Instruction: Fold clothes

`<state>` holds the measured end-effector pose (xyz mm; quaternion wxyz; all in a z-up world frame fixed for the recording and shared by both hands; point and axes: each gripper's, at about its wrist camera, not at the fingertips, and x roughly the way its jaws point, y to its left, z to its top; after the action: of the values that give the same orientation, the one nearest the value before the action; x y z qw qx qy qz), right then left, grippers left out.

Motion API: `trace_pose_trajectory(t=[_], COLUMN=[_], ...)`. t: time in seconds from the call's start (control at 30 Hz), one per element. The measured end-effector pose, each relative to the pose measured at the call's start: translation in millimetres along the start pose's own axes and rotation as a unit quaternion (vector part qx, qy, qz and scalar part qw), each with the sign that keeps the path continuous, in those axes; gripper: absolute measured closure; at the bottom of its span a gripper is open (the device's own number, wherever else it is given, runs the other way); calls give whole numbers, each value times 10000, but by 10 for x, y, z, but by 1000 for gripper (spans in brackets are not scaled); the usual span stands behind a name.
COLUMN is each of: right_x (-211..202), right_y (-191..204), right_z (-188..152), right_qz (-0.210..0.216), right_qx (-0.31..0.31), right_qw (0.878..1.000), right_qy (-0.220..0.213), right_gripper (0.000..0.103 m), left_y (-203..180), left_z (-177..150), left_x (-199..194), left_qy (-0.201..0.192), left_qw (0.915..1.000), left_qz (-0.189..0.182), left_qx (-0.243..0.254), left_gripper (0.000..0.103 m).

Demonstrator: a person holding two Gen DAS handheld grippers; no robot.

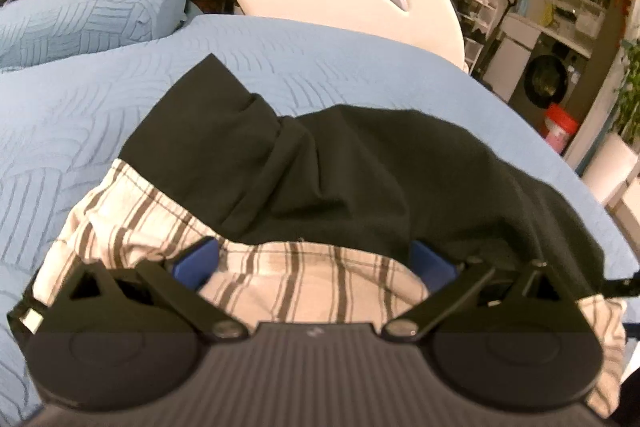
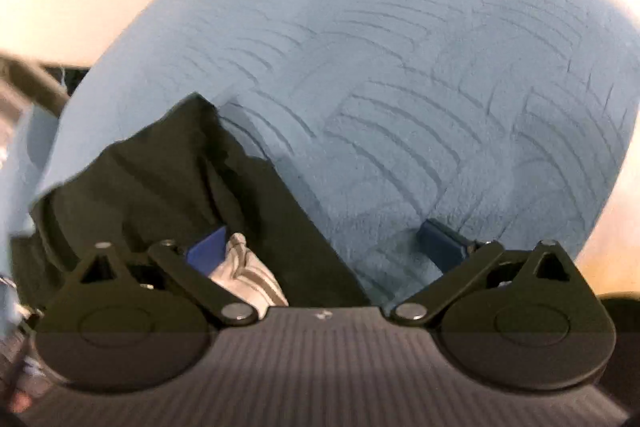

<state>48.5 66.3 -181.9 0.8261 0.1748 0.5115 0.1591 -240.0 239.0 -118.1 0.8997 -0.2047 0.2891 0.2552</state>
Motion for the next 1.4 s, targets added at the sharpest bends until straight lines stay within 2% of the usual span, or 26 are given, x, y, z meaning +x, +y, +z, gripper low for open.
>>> trace_pose_trajectory(t=[0.03,0.1,0.17,0.2,0.27,0.4,0.43,0.47,0.53,0.57,0.6,0.63,0.7,0.8,0.83,0.87,0.93,1.03,1.17,1.4], right_x=[-9,12,80,97,83,111,129,143,147,161,155,157,105,21,14,6,-18,-123,-281,-473], right_y=[-36,-36,-63,-61,29,250,297,359,362,326,287,264,322,349,344,338,383,395,379,589], right_z=[23,33,8,-3,-17,-113,-158,-182,-171,-155,-165,-195,-260,-312,-313,-307,-297,-266,-199,-223], right_qz=[117,687,1651,1817,1659,1451,1504,1426,1296,1403,1544,1683,1713,1761,1784,1836,1992,2364,2950,3212], right_qx=[79,315,602,610,238,-645,-776,-913,-934,-839,-734,-618,-731,-860,-839,-808,-770,-601,-149,-240], right_qw=[9999,9970,9824,9786,9832,9842,9819,9816,9834,9823,9802,9772,9754,9729,9726,9718,9695,9642,9517,9446], right_qy=[43,162,638,741,721,783,854,881,867,917,1001,1134,1180,1226,1233,1237,1199,1039,839,636], right_gripper=[0,0,0,0,0,2,16,22,38,51,80,81,81,83,85,86,89,90,90,90], left_y=[-1,-3,-11,-18,-29,-50,-107,-164,-292,-356,-418,-480,-599,-901,-1005,-1028,-1062,-1104,-1159,-1125], left_z=[0,0,3,6,13,54,73,93,130,148,168,186,202,196,129,73,14,21,24,2], left_x=[0,-1,-1,-1,-20,-159,-200,-239,-218,-207,-196,-185,-160,116,355,450,476,470,444,460], left_qy=[-5,-15,-27,-33,-60,-401,-532,-654,-633,-623,-612,-602,-576,50,547,676,562,595,559,606], left_qw=[10000,10000,10000,10000,10000,9981,9971,9958,9955,9952,9947,9941,9941,9938,9899,9881,9873,9855,9808,9850], left_qz=[-2,-5,-3,-1,-32,-448,-545,-638,-676,-699,-778,-849,-765,-275,20,108,163,235,256,181], left_qx=[-4,-13,-12,-6,-27,-124,-32,59,199,266,287,313,513,1075,1307,1379,1478,1574,1853,1605], left_gripper=[0,0,0,0,0,0,0,0,0,0,0,0,0,0,0,0,0,0,0,0])
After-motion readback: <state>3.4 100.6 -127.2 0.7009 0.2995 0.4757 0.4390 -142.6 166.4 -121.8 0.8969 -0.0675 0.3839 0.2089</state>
